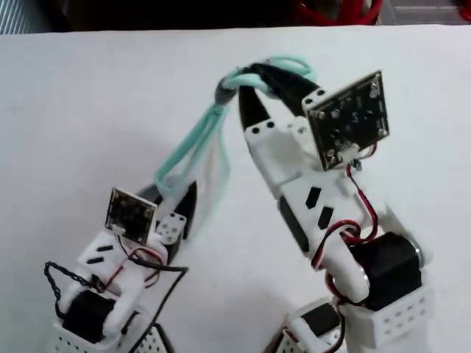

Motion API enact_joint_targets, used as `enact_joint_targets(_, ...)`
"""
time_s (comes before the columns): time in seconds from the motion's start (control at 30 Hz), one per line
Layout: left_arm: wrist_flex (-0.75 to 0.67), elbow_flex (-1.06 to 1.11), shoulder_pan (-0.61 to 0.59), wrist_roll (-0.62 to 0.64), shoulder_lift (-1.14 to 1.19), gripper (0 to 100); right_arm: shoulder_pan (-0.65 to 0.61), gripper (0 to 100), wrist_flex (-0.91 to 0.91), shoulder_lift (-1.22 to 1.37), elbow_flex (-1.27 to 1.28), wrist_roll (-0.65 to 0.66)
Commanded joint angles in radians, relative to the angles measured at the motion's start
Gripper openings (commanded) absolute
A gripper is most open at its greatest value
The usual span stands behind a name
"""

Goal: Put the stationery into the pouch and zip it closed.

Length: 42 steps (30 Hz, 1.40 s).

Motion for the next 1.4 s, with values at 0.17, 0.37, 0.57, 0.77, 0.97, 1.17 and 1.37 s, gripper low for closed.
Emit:
enact_joint_targets(0.17,-0.127,0.055,-0.007,0.005,0.005,7,-0.211,1.9,0.214,0.173,-0.255,-0.011)
enact_joint_targets(0.37,-0.206,0.063,0.002,-0.106,0.012,2,-0.266,1.9,0.251,0.257,-0.279,-0.008)
enact_joint_targets(0.57,-0.284,0.097,0.001,-0.114,0.013,2,-0.305,1.9,0.291,0.262,-0.327,-0.008)
enact_joint_targets(0.77,-0.361,0.133,-0.007,-0.16,0.013,2,-0.308,1.9,0.325,0.262,-0.333,-0.008)
enact_joint_targets(0.97,-0.427,0.097,-0.073,-0.141,0.124,2,-0.308,1.9,0.42,0.232,-0.384,-0.008)
enact_joint_targets(1.17,-0.431,-0.215,-0.077,-0.064,0.687,2,-0.308,1.9,0.429,0.209,-0.423,-0.008)
enact_joint_targets(1.37,-0.457,-0.42,-0.077,-0.028,1.044,2,-0.309,1.9,0.426,0.237,-0.428,-0.006)
